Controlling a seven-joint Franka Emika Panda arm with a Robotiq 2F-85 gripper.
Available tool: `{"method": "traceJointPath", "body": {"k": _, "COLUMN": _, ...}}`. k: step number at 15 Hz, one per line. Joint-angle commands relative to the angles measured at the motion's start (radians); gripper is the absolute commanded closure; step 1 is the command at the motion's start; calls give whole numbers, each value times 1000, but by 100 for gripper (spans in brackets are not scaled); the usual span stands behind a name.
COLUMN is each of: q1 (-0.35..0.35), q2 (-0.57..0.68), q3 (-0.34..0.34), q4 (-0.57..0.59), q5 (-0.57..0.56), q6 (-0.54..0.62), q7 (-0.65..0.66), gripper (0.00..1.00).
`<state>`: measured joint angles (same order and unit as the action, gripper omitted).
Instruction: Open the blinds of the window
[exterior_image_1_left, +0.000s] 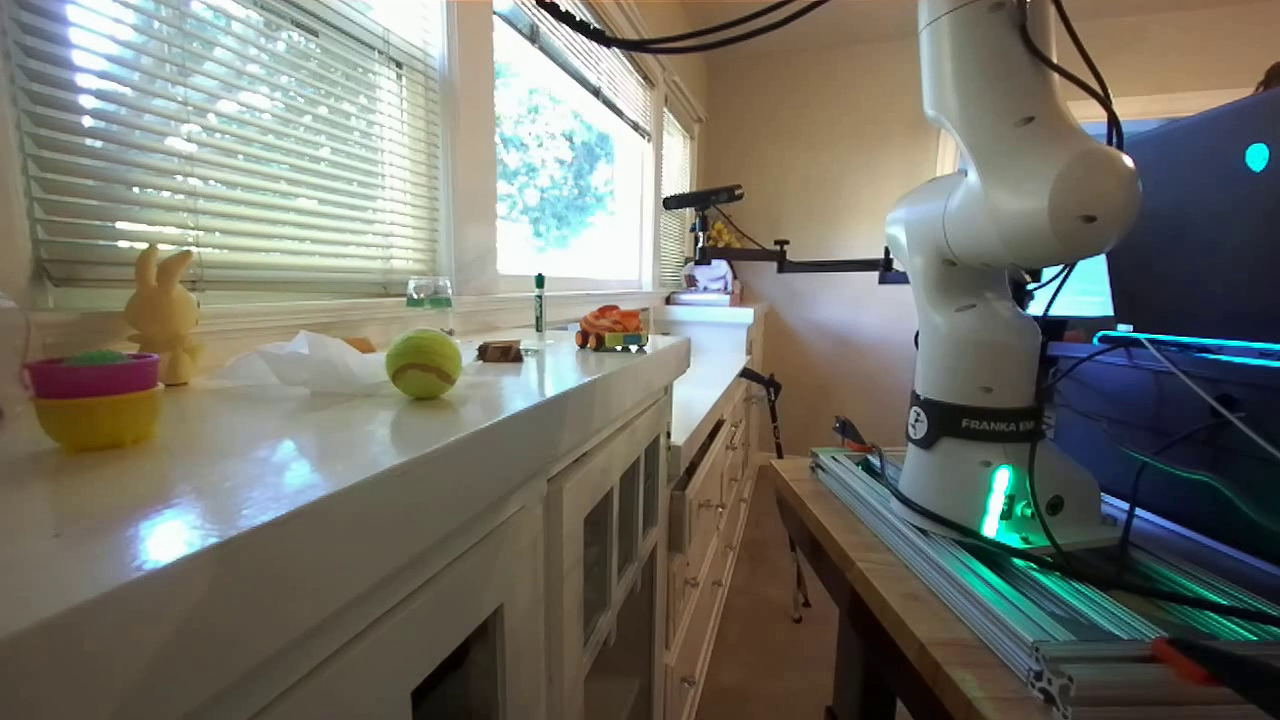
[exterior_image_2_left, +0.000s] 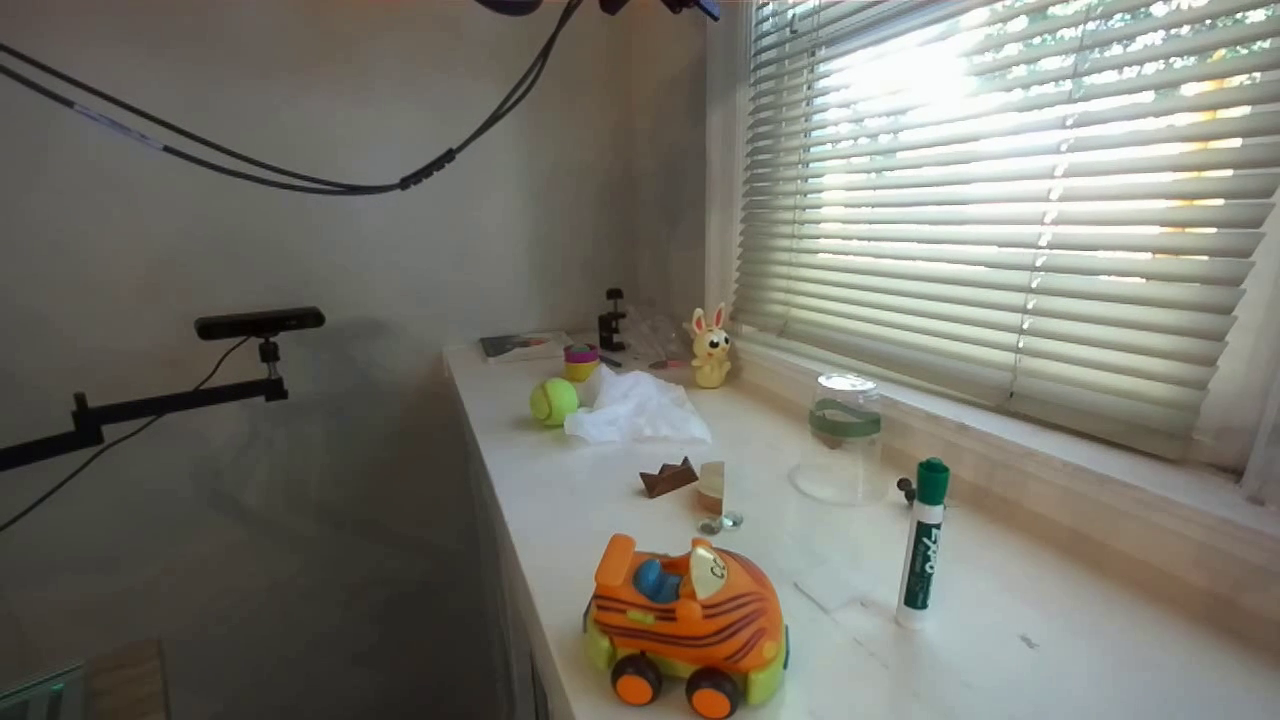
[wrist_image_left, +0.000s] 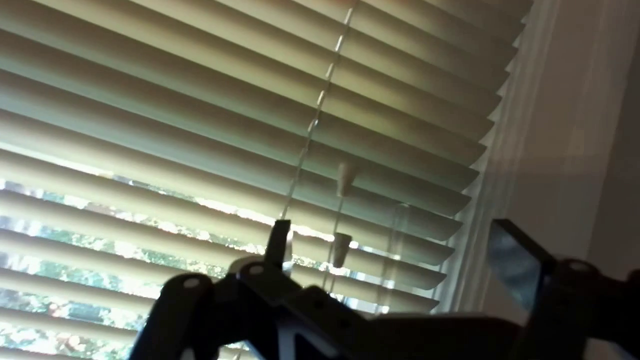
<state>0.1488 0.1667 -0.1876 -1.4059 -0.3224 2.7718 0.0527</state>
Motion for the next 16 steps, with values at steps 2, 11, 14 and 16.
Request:
{"method": "traceJointPath", "body": {"k": 2, "q1": 5, "q2": -15, "q3": -41, "q4": 21, "q5": -51, "q6": 2, "q7": 52, "gripper": 0}}
{"method": "traceJointPath", "body": {"k": 11, "q1": 10, "q2": 3, "q3": -45, "q4": 38, "q5": -19, "q6": 57, "q7": 38, "gripper": 0}}
{"method": "traceJointPath", "body": {"k": 14, "q1": 12, "q2": 18, "q3": -51, "q4": 47, "q5": -28, "q6": 100, "q7": 43, "gripper": 0}}
{"method": "traceJointPath", "body": {"k": 16, "q1": 9, "q2": 30, "q3": -49, "q4": 51, "q5": -18, "q6": 128, "q7": 35, "gripper": 0}}
